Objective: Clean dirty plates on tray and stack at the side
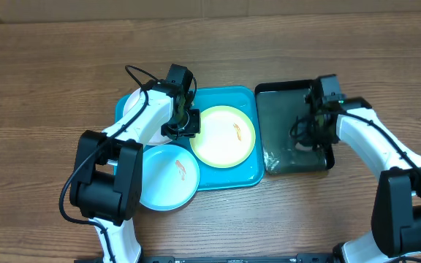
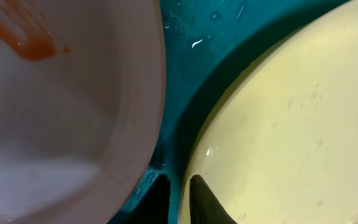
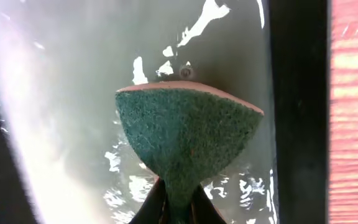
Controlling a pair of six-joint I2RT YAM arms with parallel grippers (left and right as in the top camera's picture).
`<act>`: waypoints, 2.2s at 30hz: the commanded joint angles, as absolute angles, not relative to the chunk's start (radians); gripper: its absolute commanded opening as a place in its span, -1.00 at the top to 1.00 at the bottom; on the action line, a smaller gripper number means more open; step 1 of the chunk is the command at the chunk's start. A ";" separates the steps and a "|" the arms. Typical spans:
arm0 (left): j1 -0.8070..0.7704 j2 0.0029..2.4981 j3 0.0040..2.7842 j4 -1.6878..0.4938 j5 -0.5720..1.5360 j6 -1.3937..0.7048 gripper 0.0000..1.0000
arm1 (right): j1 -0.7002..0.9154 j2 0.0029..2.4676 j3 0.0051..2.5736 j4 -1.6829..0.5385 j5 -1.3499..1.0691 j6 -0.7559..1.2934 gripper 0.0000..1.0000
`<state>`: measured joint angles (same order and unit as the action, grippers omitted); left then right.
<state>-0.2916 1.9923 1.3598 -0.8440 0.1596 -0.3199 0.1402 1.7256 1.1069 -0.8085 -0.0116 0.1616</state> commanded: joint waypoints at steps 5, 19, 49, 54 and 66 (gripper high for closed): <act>-0.282 2.007 1.350 -0.845 0.150 -0.323 0.92 | 0.160 1.713 1.161 -0.834 -0.008 0.151 0.93; -0.282 2.007 1.350 -0.859 0.146 -0.318 0.92 | 0.160 1.713 1.254 -0.931 -0.008 0.152 0.93; -0.281 2.004 1.350 -0.861 0.146 -0.319 0.92 | 0.163 1.706 1.314 -1.023 -0.019 0.174 0.93; -0.281 1.993 1.350 -0.862 0.092 -0.348 0.92 | 0.163 1.706 1.385 -1.089 -0.028 0.162 0.93; -0.282 1.993 1.350 -0.862 0.095 -0.348 0.92 | 0.164 1.706 1.354 -1.090 -0.054 0.170 0.93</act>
